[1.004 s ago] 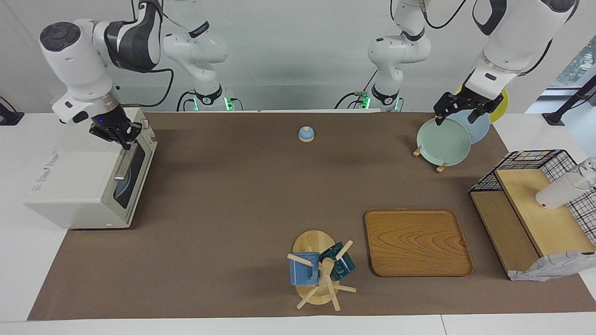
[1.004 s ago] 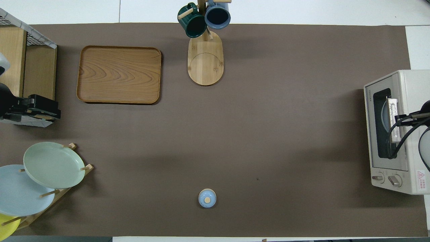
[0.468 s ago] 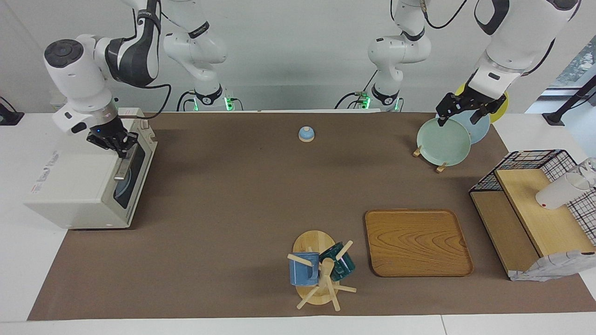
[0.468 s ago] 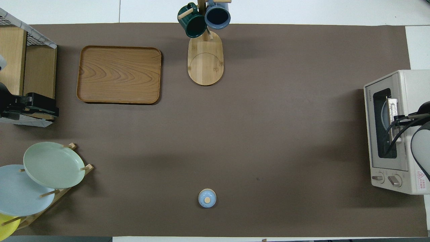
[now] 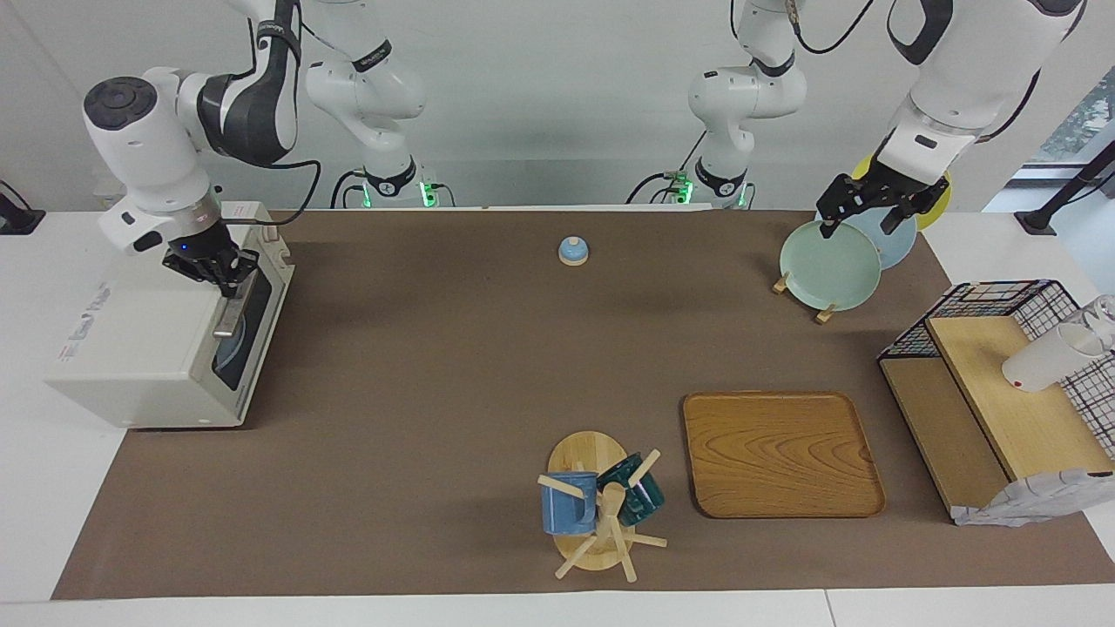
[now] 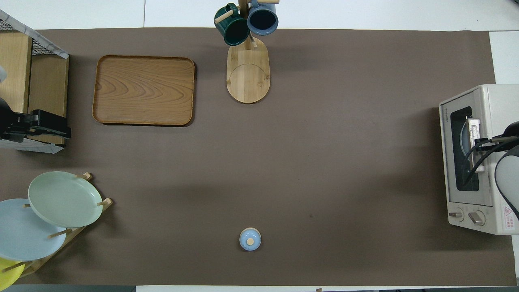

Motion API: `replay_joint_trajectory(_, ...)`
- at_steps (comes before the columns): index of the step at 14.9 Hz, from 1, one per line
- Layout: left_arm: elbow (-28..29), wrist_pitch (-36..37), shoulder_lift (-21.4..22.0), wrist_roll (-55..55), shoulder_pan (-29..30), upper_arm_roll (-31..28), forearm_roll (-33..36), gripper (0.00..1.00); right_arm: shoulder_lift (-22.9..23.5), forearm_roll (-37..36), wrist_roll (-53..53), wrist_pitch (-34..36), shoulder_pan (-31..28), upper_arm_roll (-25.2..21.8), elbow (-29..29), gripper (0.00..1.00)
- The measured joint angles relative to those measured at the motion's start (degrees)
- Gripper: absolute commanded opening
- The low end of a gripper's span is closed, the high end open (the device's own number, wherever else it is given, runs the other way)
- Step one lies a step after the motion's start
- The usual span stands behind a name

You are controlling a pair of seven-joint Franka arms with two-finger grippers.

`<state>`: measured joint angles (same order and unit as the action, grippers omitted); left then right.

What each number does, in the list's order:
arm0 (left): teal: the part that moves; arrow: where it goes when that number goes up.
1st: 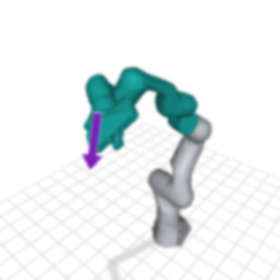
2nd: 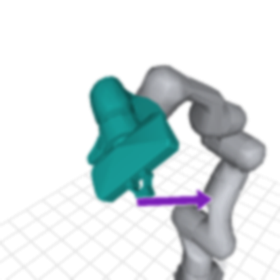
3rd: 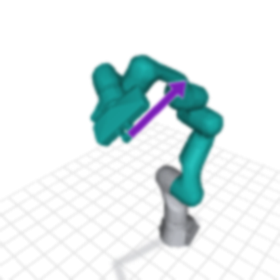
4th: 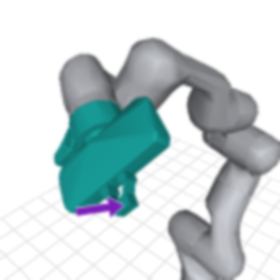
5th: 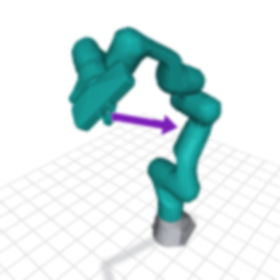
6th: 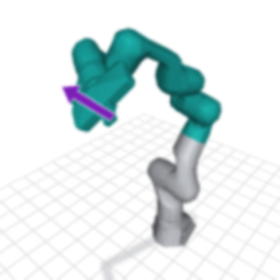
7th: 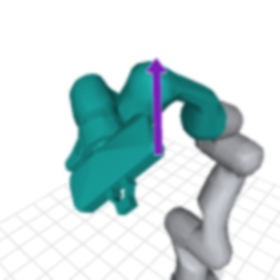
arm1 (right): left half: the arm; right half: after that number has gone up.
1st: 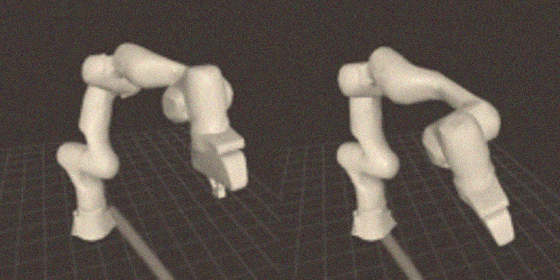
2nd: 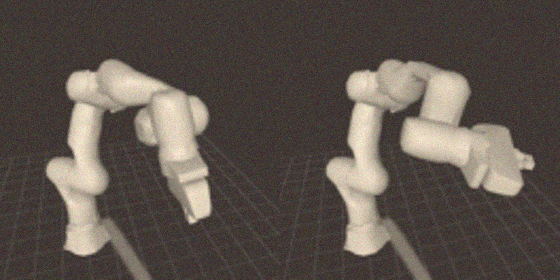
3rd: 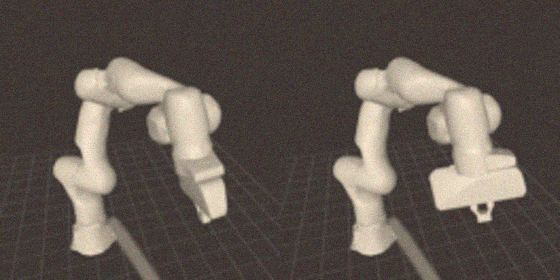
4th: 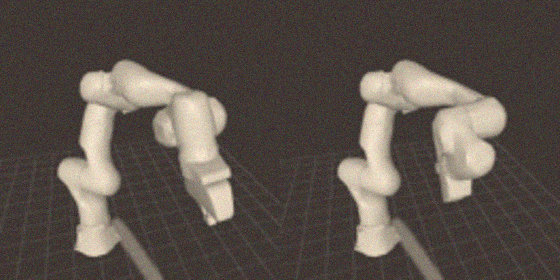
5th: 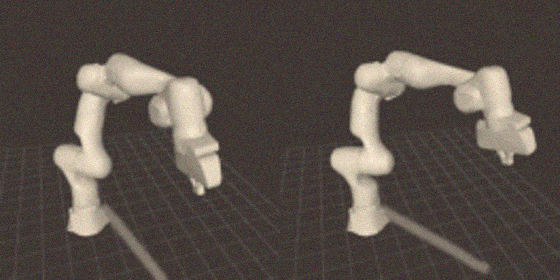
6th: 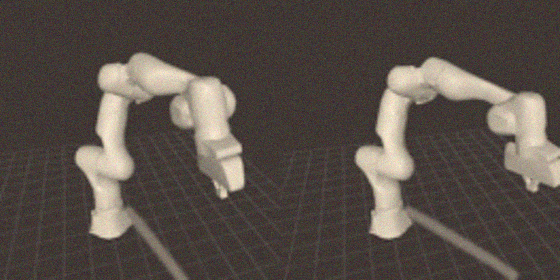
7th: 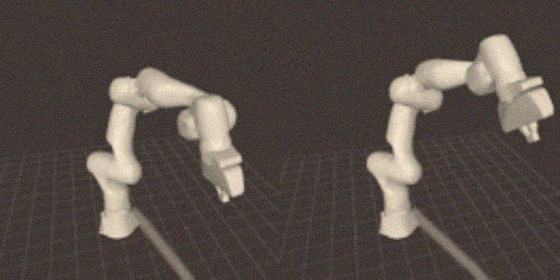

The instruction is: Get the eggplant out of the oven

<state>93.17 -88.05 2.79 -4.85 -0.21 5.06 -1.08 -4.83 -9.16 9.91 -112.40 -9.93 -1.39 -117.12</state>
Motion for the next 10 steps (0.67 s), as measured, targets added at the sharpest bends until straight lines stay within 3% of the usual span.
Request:
replay_joint_trajectory(8,0.06,-0.01,0.00,-0.01,0.01,0.00,-0.07,1.00,0.23,-0.23,-0.01,-0.35,0.34,0.36,-0.82,0.00)
replay_joint_trajectory(9,0.07,-0.01,0.00,-0.01,0.01,0.00,-0.07,0.84,0.20,-0.23,-0.01,-0.37,0.39,0.37,-0.86,0.00)
replay_joint_trajectory(10,0.07,-0.01,0.00,-0.01,0.01,0.00,-0.07,0.35,0.18,-0.23,0.00,-0.44,0.44,0.37,-0.93,0.00)
